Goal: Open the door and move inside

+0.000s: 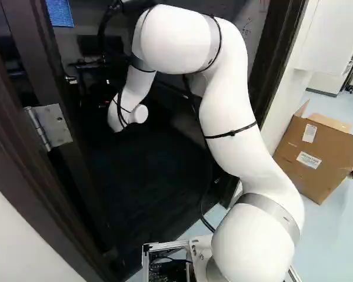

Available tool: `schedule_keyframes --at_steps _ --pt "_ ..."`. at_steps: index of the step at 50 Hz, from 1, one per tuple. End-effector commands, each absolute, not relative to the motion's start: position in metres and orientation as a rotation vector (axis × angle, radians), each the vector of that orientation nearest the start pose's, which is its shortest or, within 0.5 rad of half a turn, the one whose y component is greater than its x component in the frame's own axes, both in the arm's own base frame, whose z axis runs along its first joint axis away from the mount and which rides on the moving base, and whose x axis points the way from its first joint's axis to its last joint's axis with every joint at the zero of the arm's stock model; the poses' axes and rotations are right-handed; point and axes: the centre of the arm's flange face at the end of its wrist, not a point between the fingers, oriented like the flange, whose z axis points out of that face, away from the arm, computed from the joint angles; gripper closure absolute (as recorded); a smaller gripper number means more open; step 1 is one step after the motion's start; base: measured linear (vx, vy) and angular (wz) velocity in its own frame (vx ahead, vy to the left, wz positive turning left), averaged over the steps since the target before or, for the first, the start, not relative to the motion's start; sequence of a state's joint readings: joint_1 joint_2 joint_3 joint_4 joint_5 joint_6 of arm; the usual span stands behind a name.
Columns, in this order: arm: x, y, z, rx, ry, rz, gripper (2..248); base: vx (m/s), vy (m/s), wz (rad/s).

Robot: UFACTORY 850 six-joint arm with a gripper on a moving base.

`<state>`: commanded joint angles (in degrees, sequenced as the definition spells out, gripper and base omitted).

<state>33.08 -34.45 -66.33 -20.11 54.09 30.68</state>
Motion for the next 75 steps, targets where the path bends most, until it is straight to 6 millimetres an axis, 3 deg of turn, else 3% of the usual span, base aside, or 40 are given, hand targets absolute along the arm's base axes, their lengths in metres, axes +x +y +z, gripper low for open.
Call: schedule_keyframes --at_steps 22,51,75 --pt "0.539 0.343 0.398 -1.867 -0.429 -1.428 3 0.000 0.000 0.000" --pt "0.534 0.323 0.402 -1.892 -0.413 -1.455 3 0.000 0.000 0.000" --pt "0.521 0.274 0.409 -1.956 -0.374 -1.518 3 0.000 0.000 0.000"
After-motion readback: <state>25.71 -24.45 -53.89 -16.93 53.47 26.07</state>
